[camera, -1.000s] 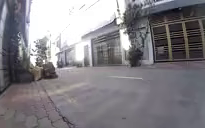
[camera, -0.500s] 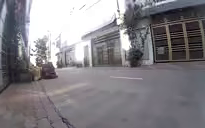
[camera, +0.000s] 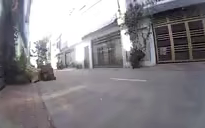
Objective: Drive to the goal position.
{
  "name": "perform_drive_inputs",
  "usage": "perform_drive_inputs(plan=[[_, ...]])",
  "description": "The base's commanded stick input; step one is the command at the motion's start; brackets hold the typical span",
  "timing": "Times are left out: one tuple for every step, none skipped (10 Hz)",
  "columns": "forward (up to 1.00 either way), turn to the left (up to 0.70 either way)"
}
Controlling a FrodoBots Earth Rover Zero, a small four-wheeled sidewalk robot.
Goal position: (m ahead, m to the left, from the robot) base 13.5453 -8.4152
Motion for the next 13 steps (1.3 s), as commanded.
perform_drive_inputs(plan=[[0.70, 0.00], [0.70, 0.00], [0.70, 0.00], [0.70, 0.00], [0.70, 0.18], [0.70, 0.27], [0.70, 0.27], [0.70, 0.27], [0.70, 0.27], [0.70, 0.27], [0.70, 0.27], [0.70, 0.27], [0.70, 0.27]])
